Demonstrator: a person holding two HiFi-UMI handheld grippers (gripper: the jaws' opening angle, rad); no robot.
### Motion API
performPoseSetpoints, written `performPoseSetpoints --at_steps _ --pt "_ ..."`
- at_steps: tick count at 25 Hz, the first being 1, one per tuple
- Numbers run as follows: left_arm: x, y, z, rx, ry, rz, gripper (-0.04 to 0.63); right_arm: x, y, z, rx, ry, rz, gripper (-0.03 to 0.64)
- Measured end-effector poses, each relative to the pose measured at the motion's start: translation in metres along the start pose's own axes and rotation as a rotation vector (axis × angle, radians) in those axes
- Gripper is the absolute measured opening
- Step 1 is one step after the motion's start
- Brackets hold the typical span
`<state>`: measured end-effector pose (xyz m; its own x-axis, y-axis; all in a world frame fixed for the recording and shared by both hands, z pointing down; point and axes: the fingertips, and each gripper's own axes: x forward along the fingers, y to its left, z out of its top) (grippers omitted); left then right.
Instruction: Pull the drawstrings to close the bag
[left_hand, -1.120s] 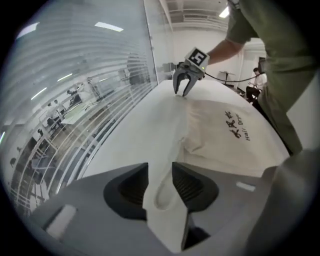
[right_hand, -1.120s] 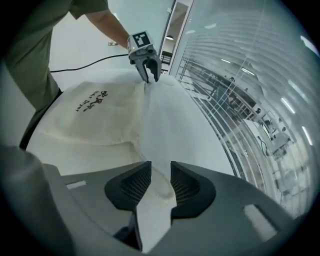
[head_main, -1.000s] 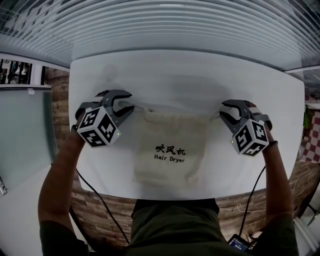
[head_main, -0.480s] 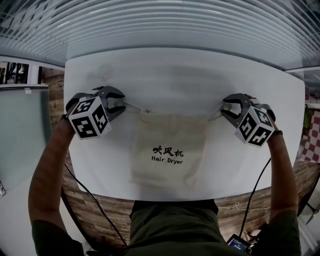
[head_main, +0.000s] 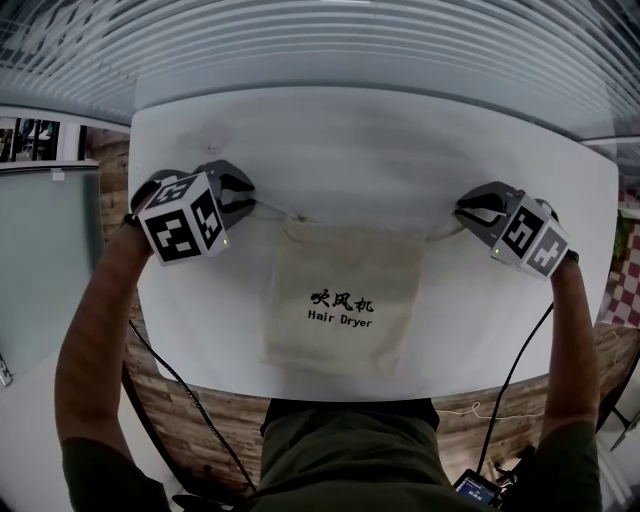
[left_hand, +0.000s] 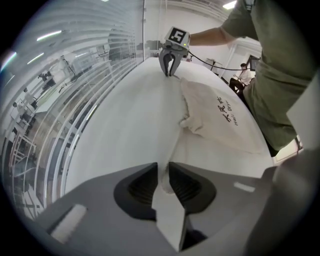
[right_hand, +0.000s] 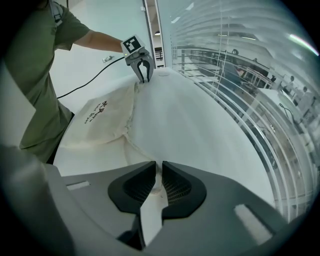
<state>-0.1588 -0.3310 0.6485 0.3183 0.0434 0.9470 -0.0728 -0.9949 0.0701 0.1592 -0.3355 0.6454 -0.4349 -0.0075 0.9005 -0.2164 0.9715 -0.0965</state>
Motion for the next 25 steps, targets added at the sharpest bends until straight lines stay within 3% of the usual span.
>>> performPoseSetpoints --at_steps 4,9,13,19,25 --pt "0.002 -0.006 -0.002 0.019 0.021 0.047 0.036 0.001 0.002 -0.001 0.026 -0.016 -0.011 0.020" --pt "0.005 -0.009 -0.003 0.058 0.031 0.138 0.015 0.002 0.005 -0.009 -0.041 0.028 -0.120 0.016" --pt "-0.002 -0.013 -0.013 0.154 0.104 0.255 0.014 -0.009 0.013 -0.019 -0.053 0.057 -0.217 0.015" --pt "-0.050 -0.025 -0.006 0.219 0.104 0.449 0.012 -0.050 0.035 -0.010 -0.081 0.045 -0.391 0.015" --pt "-0.109 -0.030 -0.001 0.175 0.112 0.565 0.011 -0.101 0.034 0.019 -0.107 0.023 -0.564 0.015"
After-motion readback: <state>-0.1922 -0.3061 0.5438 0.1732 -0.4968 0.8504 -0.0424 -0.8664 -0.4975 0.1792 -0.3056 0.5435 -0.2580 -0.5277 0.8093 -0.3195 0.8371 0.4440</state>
